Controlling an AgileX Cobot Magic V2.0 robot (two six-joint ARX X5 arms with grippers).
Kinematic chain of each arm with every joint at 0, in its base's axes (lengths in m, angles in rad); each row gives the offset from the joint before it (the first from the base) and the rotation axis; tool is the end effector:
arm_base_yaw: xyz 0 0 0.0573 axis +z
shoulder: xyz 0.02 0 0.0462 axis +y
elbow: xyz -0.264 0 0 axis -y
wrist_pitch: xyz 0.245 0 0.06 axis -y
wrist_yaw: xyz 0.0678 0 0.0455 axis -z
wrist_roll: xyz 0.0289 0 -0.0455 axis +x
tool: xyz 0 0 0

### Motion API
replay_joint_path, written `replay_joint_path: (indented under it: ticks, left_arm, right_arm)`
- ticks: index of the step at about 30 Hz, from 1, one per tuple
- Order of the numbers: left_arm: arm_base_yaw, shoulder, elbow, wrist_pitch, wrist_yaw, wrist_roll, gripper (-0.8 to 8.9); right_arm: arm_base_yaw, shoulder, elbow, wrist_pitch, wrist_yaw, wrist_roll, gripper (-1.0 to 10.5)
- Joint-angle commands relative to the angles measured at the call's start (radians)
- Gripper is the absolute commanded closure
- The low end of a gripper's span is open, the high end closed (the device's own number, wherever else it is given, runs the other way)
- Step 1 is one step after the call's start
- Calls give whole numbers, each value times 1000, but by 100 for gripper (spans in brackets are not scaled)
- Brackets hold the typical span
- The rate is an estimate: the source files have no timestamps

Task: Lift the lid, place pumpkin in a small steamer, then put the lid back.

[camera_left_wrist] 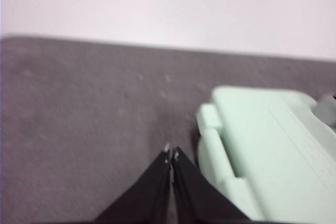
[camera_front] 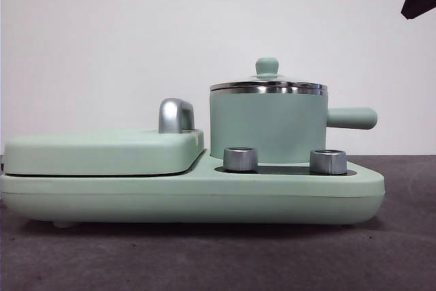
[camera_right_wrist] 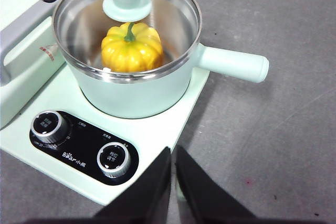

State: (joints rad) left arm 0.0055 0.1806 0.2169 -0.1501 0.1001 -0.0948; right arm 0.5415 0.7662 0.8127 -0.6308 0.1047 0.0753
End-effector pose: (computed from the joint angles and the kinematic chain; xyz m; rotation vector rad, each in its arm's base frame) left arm 0.0989 -0.0023 0.2088 -0.1006 0.1181 -0.0890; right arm 0.1320 0.0759 0.3046 -0.1148 0.5734 0.4025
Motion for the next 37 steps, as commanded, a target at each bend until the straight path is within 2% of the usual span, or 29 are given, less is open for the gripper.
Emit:
replay_joint_path:
  ticks: [1, 6, 11, 15, 31, 34, 37]
  left_arm:
    - [27, -79, -71, 34, -16, 15, 807]
    - [41, -182, -152, 37, -19, 15, 807]
    - [35, -178, -205, 44, -18, -5, 807]
    - [25, -177, -203, -37, -18, 0, 807]
    - [25, -177, -202, -37, -18, 0, 807]
    - [25, -177, -202, -37, -18, 0, 807]
    - [25, -177, -202, -37, -18, 0, 807]
  right_arm:
    - [6, 3, 5, 10, 0, -5, 935]
    - [6, 3, 5, 10, 0, -5, 935]
    - [6, 3, 5, 11, 1, -5, 935]
    - [6, 3, 5, 10, 0, -5, 935]
    - [6, 3, 5, 10, 1, -5, 935]
    - [6, 2, 1, 4, 14, -78, 935]
    - [-30, -52, -47, 37, 81, -88, 935]
